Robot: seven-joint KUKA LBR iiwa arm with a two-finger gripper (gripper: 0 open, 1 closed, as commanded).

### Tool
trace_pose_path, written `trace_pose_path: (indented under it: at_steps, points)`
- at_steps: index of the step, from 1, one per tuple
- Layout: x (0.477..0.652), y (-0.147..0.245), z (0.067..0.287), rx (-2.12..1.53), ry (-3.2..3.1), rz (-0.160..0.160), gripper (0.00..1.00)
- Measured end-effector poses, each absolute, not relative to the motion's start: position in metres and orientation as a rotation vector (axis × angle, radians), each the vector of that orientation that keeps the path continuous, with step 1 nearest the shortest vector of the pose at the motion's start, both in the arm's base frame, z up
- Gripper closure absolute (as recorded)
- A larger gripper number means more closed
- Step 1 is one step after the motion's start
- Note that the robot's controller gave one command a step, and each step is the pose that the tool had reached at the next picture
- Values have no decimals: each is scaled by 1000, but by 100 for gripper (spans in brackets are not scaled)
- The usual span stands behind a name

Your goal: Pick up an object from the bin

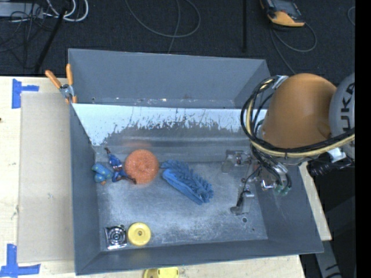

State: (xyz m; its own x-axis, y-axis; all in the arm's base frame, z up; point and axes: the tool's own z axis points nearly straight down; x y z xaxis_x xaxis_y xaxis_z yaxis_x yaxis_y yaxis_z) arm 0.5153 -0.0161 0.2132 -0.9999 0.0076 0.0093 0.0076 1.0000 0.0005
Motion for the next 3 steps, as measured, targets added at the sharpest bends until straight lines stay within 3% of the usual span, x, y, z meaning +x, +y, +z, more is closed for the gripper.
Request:
trace_pose_path:
  at_steps: [1, 2, 3]
  points:
    - [517, -16, 217, -11, -3140, -1, 0]
    - [531, 10, 173, 88, -3146, 1, 0]
    - [531, 23, 146, -51, -3137, -1, 0]
